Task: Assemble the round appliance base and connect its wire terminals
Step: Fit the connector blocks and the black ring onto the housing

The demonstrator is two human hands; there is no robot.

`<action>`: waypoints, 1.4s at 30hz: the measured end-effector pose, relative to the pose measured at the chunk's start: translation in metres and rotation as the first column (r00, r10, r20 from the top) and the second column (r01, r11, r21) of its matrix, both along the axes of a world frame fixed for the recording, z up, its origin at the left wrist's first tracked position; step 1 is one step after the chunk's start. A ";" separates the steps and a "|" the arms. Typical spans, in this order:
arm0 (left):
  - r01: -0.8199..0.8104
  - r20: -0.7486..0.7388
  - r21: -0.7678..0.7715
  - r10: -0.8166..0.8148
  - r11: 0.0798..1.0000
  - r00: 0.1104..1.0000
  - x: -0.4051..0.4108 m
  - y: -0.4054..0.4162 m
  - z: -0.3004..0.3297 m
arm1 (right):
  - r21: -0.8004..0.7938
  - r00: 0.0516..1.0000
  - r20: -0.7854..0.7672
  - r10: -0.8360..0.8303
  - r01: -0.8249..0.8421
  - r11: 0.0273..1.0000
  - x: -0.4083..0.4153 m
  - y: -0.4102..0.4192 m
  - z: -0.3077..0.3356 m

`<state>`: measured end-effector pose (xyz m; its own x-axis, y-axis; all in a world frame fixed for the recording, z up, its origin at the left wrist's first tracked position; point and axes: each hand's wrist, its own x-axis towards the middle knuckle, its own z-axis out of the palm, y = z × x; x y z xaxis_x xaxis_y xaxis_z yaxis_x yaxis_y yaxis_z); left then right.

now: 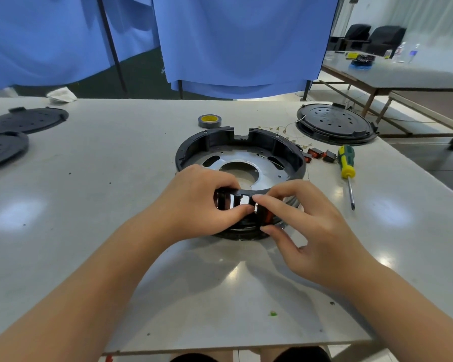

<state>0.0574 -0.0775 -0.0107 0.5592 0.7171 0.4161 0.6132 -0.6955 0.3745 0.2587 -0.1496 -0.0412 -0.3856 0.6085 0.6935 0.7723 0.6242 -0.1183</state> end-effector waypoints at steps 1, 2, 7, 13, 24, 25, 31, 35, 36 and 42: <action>0.003 -0.002 -0.002 -0.003 1.000 1.000 0.000 0.000 0.000 | 0.002 1.000 0.010 -0.002 0.002 1.000 0.000 0.000 0.000; 0.007 -0.004 -0.004 -0.007 1.000 1.000 0.000 0.000 0.001 | 0.006 1.000 0.019 -0.004 0.004 1.000 -0.001 0.001 0.000; 0.033 0.010 -0.028 -0.032 0.999 0.999 0.000 -0.001 0.003 | 0.015 1.000 -0.004 -0.011 0.011 1.000 -0.004 0.004 0.003; 0.060 0.023 -0.055 -0.058 0.997 0.998 -0.001 -0.003 0.004 | 0.007 0.998 -0.062 0.016 -0.016 1.000 -0.004 0.002 0.006; 0.066 0.018 -0.046 -0.065 0.997 0.998 0.000 -0.003 0.006 | -0.151 0.972 -0.233 -0.036 0.000 0.988 -0.007 0.006 0.006; 0.062 0.015 -0.047 -0.061 0.997 0.998 0.000 -0.002 0.006 | -0.185 0.965 -0.259 -0.035 -0.014 0.983 -0.006 0.006 0.006; 0.005 -0.009 -0.027 -0.006 1.000 1.000 0.000 -0.001 0.004 | -0.263 0.922 -0.386 -0.022 -0.087 0.961 -0.002 0.007 0.009; 0.002 -0.016 -0.025 -0.002 1.000 1.000 0.001 0.000 0.003 | -0.267 0.930 -0.364 -0.046 -0.057 0.962 -0.001 0.008 0.008; 0.002 -0.021 -0.023 -0.003 1.000 1.000 0.001 0.000 0.004 | -0.271 0.937 -0.345 -0.054 -0.044 0.962 -0.001 0.007 0.008; -0.028 -0.034 0.009 0.028 1.000 0.999 0.003 -0.001 0.002 | -0.259 0.969 -0.226 -0.101 0.040 0.965 -0.001 0.011 0.010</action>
